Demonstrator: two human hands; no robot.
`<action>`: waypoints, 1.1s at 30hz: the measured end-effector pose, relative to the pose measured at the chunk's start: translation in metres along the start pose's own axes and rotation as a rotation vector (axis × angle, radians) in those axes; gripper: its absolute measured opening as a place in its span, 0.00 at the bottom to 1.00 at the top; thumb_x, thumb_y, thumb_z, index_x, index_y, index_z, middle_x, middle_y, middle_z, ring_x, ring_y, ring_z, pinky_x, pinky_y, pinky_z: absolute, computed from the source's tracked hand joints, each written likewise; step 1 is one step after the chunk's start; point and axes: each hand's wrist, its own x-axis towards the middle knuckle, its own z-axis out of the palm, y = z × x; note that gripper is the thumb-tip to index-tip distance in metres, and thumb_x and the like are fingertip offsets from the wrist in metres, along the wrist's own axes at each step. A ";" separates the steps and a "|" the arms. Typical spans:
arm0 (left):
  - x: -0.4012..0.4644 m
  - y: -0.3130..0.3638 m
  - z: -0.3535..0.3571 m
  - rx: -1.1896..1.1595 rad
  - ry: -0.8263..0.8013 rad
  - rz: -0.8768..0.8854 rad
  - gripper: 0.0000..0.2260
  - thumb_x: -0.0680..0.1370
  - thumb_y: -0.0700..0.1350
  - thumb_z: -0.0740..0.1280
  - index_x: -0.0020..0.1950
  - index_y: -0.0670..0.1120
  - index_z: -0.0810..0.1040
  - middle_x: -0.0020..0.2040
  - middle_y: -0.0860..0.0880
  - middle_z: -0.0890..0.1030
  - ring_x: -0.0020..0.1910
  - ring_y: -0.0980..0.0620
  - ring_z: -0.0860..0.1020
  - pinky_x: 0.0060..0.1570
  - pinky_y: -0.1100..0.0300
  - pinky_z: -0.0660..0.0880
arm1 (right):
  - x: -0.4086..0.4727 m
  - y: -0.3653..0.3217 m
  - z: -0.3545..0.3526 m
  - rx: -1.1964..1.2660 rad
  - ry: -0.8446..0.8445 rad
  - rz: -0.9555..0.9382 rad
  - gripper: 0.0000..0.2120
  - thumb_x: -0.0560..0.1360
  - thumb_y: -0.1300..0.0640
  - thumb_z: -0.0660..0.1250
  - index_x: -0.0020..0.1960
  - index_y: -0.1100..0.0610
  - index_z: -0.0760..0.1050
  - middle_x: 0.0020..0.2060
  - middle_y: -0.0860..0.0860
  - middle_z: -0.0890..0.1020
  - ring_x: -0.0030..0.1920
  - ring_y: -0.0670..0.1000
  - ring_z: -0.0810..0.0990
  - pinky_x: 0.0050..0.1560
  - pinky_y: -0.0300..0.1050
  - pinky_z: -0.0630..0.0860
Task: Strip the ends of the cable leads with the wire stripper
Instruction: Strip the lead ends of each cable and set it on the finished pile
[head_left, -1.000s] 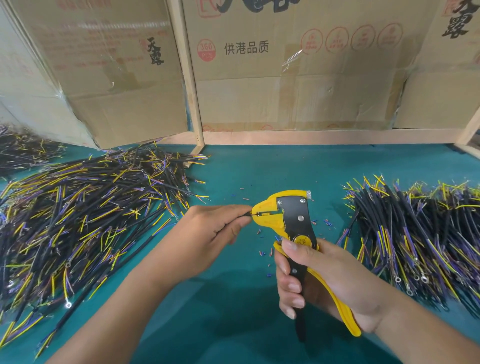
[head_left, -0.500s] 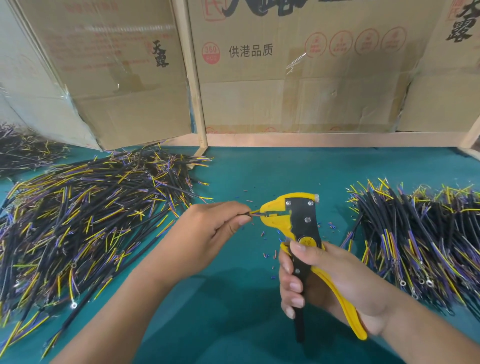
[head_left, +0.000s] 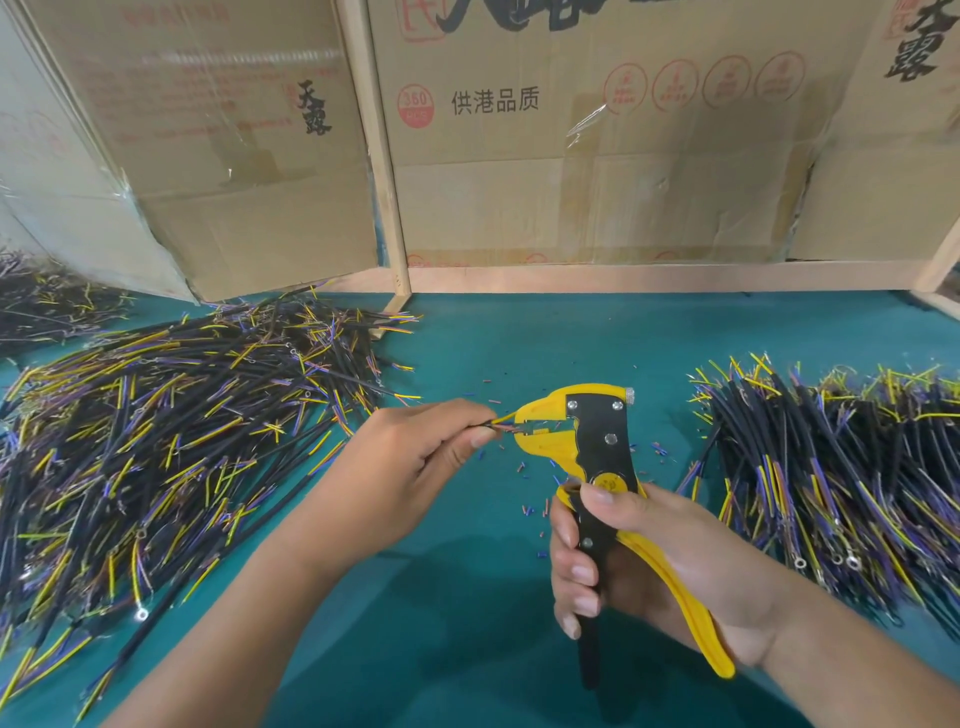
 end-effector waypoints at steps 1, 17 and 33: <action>0.000 0.000 0.001 -0.002 0.006 0.000 0.10 0.83 0.45 0.61 0.53 0.43 0.80 0.35 0.52 0.73 0.33 0.54 0.69 0.34 0.64 0.67 | 0.000 0.000 0.000 -0.002 -0.002 0.002 0.16 0.77 0.48 0.72 0.46 0.61 0.74 0.35 0.57 0.70 0.35 0.57 0.71 0.44 0.56 0.74; -0.002 0.006 0.007 -0.007 -0.001 -0.015 0.11 0.83 0.46 0.60 0.53 0.42 0.79 0.34 0.54 0.70 0.32 0.57 0.66 0.34 0.71 0.62 | 0.001 0.001 0.009 -0.071 0.247 -0.033 0.22 0.71 0.42 0.74 0.36 0.57 0.68 0.27 0.52 0.62 0.23 0.50 0.59 0.27 0.42 0.64; 0.000 -0.004 -0.011 -0.025 0.104 -0.028 0.11 0.82 0.47 0.61 0.54 0.45 0.81 0.37 0.65 0.72 0.34 0.61 0.70 0.36 0.72 0.65 | 0.000 -0.011 -0.011 0.066 0.151 -0.075 0.16 0.73 0.50 0.76 0.47 0.61 0.75 0.36 0.58 0.70 0.35 0.58 0.71 0.43 0.57 0.75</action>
